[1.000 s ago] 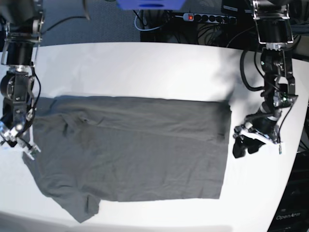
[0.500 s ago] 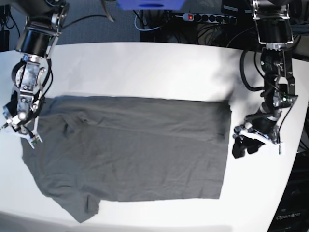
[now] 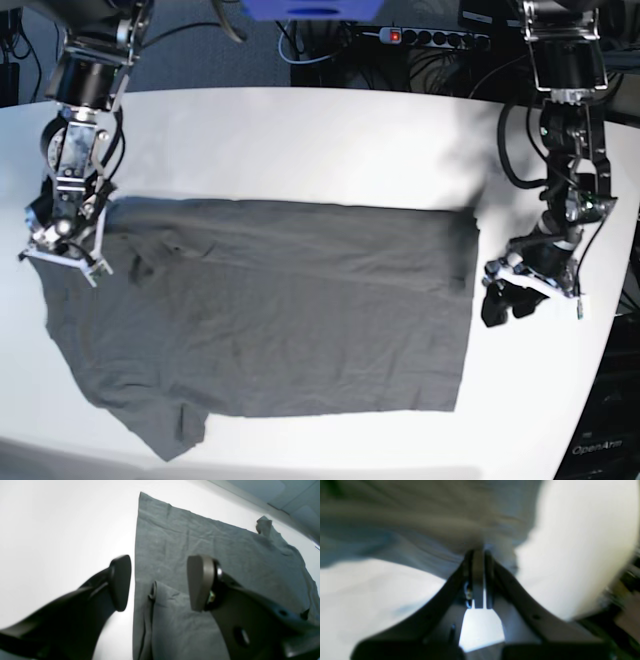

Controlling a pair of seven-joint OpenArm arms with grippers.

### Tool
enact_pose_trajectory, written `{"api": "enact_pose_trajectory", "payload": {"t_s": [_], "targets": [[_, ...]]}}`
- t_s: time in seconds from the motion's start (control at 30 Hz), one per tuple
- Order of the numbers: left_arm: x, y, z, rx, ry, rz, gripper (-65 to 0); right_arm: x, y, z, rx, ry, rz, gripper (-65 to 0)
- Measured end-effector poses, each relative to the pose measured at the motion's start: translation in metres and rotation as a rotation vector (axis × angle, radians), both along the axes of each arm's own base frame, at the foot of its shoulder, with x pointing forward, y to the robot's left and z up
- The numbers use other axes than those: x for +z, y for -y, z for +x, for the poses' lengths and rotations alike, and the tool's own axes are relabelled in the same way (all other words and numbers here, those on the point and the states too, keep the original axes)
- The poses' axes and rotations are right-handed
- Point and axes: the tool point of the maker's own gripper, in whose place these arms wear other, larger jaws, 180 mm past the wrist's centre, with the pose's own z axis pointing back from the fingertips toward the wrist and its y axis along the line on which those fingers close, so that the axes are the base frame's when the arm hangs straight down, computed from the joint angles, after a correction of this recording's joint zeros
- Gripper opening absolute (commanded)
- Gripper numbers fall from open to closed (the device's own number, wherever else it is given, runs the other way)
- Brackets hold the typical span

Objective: Fold the T-shirt properly
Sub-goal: 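Hold the shoulder edge with the right gripper while repositioning it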

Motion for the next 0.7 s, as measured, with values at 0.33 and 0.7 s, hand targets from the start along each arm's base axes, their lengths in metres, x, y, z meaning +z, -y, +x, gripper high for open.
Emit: {"api": "enact_pose_trajectory", "payload": {"t_s": [0.33, 0.7], "targets": [[0.003, -0.010, 0.000, 0.002, 0.000, 0.030, -29.8, -0.027, 0.002, 0.011, -0.019, 0.009, 0.081, -64.6], [-0.011, -0.016, -0.002, 0.017, -0.038, 0.024, -29.8, -0.032, 0.004, 0.019, -0.020, 0.023, 0.091, -64.6]]}}
